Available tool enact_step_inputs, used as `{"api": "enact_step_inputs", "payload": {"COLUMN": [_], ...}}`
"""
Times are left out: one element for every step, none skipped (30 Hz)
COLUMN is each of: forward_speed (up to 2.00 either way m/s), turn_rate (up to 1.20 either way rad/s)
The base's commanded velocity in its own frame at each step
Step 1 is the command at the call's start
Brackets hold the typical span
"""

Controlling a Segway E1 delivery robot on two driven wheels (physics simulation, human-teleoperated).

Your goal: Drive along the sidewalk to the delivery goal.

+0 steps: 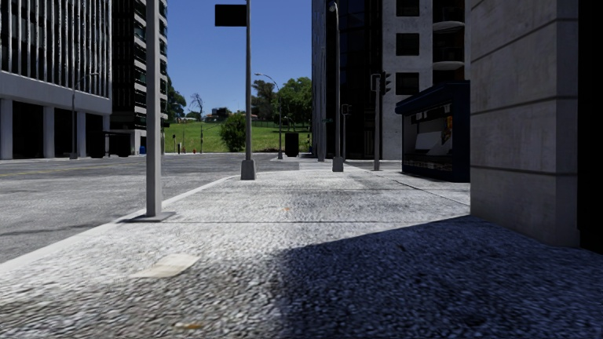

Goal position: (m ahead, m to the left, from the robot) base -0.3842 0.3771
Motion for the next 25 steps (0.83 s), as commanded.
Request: {"api": "enact_step_inputs", "payload": {"forward_speed": [0.00, 0.00, 0.00, 0.00, 0.00, 0.00, 0.00, 0.00, 0.00, 0.00, 0.00, 0.00, 0.00, 0.00, 0.00, 0.00, 0.00, 0.00, 0.00, 0.00, 0.00, 0.00, 0.00, 0.00, 0.00], "turn_rate": [0.00, 0.00, 0.00, 0.00, 0.00, 0.00, 0.00, 0.00, 0.00, 0.00, 0.00, 0.00, 0.00, 0.00, 0.00, 0.00, 0.00, 0.00, 0.00, 0.00, 0.00, 0.00, 0.00, 0.00, 0.00]}}
